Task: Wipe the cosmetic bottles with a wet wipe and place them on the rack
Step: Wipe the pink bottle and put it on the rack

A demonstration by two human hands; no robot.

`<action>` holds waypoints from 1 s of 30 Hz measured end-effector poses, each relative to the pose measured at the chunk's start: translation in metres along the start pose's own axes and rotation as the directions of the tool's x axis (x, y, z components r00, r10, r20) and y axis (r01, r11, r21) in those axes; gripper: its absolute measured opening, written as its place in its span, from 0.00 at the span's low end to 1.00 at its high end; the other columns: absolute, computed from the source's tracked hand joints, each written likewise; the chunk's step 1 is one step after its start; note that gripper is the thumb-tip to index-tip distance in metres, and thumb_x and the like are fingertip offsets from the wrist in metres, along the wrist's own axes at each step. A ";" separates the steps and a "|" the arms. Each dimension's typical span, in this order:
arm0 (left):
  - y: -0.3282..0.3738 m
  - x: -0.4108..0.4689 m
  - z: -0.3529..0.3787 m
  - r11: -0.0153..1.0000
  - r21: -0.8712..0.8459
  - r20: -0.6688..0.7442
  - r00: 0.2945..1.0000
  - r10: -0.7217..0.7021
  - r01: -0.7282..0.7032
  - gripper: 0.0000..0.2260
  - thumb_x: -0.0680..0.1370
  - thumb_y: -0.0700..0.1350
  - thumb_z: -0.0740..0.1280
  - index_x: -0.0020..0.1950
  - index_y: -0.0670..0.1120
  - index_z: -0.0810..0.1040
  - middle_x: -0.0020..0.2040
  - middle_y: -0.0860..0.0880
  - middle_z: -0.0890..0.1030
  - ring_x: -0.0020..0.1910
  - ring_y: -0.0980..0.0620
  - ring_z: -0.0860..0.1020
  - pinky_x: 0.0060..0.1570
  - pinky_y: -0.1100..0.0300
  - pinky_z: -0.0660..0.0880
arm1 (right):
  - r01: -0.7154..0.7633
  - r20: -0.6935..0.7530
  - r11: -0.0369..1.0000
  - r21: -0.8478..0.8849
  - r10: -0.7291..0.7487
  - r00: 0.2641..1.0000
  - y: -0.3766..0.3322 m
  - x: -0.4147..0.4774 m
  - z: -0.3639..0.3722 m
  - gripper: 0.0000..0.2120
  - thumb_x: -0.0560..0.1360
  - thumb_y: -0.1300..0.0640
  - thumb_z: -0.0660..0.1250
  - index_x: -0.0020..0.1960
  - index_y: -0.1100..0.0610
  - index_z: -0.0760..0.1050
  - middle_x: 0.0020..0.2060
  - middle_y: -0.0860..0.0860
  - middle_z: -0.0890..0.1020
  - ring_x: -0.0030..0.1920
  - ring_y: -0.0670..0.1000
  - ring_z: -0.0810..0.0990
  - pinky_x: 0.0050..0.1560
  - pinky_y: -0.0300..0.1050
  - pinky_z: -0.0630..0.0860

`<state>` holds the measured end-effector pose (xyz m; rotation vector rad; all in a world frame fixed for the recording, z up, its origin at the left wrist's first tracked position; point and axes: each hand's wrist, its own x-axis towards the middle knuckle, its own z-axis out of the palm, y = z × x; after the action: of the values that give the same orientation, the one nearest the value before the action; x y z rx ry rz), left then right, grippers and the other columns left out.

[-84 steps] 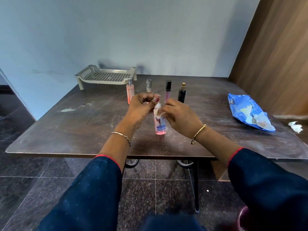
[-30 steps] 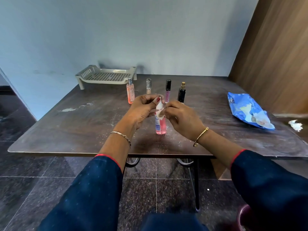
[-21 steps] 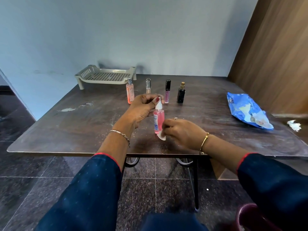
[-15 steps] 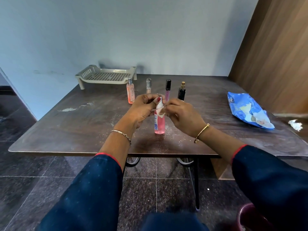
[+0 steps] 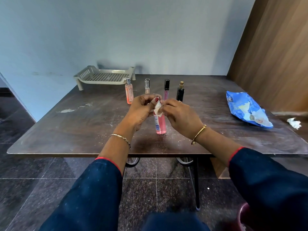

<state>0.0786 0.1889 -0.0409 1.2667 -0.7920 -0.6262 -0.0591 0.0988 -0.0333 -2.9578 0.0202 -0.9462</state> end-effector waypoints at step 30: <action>-0.011 -0.002 -0.001 0.966 -0.259 0.052 0.999 -0.003 0.017 0.09 0.80 0.37 0.60 0.51 0.43 0.80 0.43 0.47 0.85 0.47 0.51 0.83 0.45 0.59 0.80 | -0.418 0.134 0.765 0.490 0.408 0.903 0.006 -0.018 0.009 0.09 0.70 0.71 0.68 0.42 0.58 0.79 0.44 0.51 0.81 0.42 0.47 0.81 0.46 0.34 0.78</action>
<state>0.0787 0.1885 -0.0524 1.0191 -0.7204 -0.7475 -0.0689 0.0933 -0.0511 -2.3263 0.3526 -0.7163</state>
